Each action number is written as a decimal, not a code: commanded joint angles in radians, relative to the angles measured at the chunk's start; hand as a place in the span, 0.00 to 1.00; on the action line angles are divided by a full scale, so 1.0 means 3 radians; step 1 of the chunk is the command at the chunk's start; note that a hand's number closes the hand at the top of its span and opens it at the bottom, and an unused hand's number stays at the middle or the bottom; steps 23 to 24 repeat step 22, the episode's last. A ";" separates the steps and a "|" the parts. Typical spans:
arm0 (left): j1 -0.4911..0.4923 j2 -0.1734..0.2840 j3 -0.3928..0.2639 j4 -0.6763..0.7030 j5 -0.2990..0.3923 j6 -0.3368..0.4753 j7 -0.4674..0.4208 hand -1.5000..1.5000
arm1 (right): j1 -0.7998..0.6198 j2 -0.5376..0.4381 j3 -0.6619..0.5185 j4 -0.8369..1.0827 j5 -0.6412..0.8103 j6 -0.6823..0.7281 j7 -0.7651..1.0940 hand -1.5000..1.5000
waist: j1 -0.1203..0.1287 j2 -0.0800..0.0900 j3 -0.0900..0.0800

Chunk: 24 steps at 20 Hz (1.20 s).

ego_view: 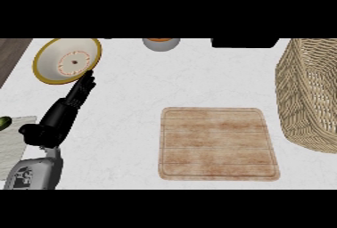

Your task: Pick the bell pepper from the cutting board and place it in the basket

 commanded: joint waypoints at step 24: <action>0.0130 -0.0157 -0.0147 -0.0406 -0.0046 0.0074 0.0272 0.50 | -0.0704 -0.0950 -0.0504 0.1532 -0.1139 0.0482 -0.0239 0.00 | 0.0006 -0.0008 0.0000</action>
